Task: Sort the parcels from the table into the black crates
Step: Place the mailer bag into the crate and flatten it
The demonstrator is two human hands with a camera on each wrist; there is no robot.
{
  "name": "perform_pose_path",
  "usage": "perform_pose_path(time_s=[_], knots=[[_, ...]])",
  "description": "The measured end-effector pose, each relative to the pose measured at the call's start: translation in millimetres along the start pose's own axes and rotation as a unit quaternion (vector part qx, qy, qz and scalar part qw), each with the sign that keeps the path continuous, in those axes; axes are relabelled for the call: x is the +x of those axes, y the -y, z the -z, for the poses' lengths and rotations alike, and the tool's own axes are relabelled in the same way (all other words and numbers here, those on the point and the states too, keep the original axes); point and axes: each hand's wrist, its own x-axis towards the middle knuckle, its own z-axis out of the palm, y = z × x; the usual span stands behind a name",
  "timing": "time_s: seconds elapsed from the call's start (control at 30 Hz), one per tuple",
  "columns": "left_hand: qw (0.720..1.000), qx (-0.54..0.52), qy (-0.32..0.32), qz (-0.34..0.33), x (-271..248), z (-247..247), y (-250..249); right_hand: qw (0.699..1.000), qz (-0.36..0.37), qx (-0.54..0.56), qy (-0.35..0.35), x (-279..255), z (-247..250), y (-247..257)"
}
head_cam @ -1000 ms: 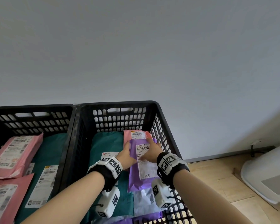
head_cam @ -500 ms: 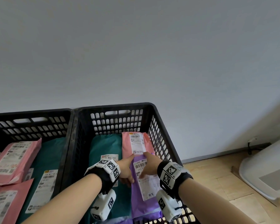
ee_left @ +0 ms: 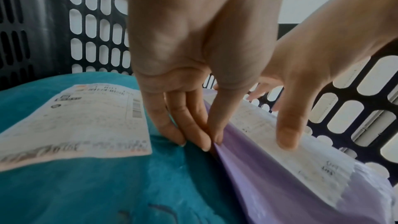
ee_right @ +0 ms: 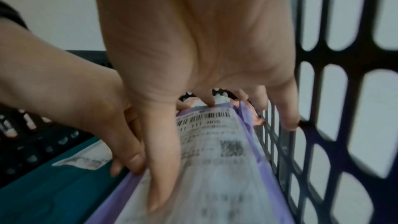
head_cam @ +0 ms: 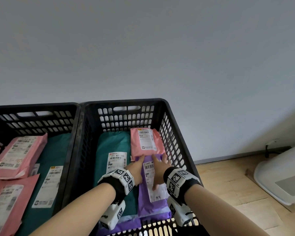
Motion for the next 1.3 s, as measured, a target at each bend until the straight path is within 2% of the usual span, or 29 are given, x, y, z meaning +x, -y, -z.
perform_pose_path(time_s=[0.13, 0.23, 0.33, 0.53, 1.0, 1.3], knots=[[1.0, 0.017, -0.01, 0.002, 3.7, -1.4, 3.6, 0.997, 0.054, -0.059, -0.013, 6.8, 4.2, 7.4], [0.996, 0.084, -0.036, 0.009, 3.1, 0.7, 5.1, 0.992, 0.098, -0.078, -0.028, 16.1, 3.4, 10.8], [0.991, 0.118, 0.006, 0.061, 2.2, 0.0, 4.7, 0.991, 0.107, -0.077, -0.019, 22.5, 3.9, 13.9], [0.987, 0.073, 0.067, 0.126, 12.6, -12.8, 18.0, 0.992, 0.11, -0.061, 0.017, 35.8, 5.7, 18.9], [0.98, 0.07, 0.151, 0.106, 37.4, -18.6, 35.4, 0.986, 0.123, -0.093, 0.066, 67.4, 6.1, 12.2], [0.986, 0.033, 0.141, 0.082, 24.1, -3.5, 31.8, 0.99, 0.105, -0.089, 0.041, 58.2, 10.9, 18.7]])
